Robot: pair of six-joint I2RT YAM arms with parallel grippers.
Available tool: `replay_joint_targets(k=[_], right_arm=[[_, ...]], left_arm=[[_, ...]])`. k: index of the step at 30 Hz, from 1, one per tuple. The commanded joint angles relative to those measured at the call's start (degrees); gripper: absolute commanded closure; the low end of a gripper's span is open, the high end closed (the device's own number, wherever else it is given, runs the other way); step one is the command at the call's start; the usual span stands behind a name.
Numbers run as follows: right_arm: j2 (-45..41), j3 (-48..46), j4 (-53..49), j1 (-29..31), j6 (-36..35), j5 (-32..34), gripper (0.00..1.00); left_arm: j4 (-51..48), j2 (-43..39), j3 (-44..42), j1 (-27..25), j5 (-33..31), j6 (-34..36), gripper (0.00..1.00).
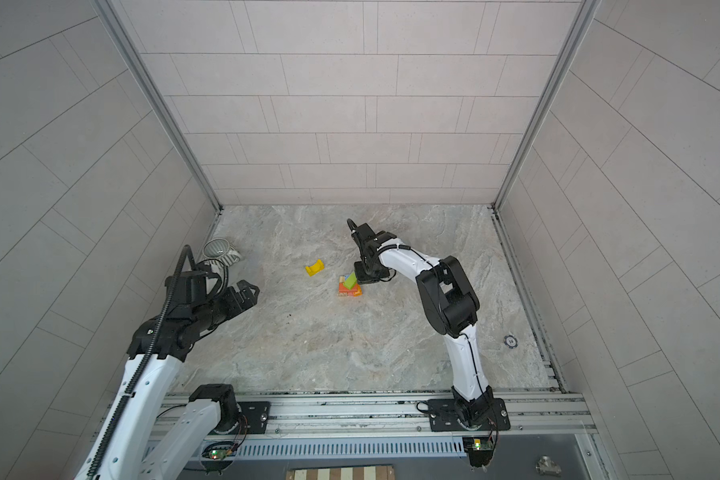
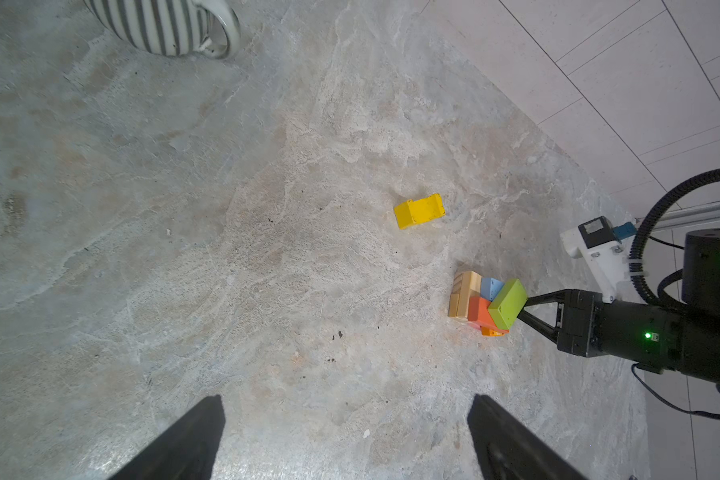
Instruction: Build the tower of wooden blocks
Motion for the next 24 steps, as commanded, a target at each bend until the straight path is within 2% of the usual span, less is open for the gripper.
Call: replay_joint_targets(k=[1,12,24], right_arm=[[0.2,-0.1,0.0,0.5,0.5,-0.7,0.99],[0.7,0.6,0.5,1.4,0.8,-1.6,1.00],[-1.1,1.7,-1.8,0.6,0.2,1.1,1.00]], left_arm=[[0.7,-0.5,-0.3,-0.2,0.1,0.7,0.03],[0.7,-0.7,-0.4,-0.2,-0.1,0.7,0.03],[0.7,-0.8,-0.3,-0.2,-0.1,0.7,0.02]])
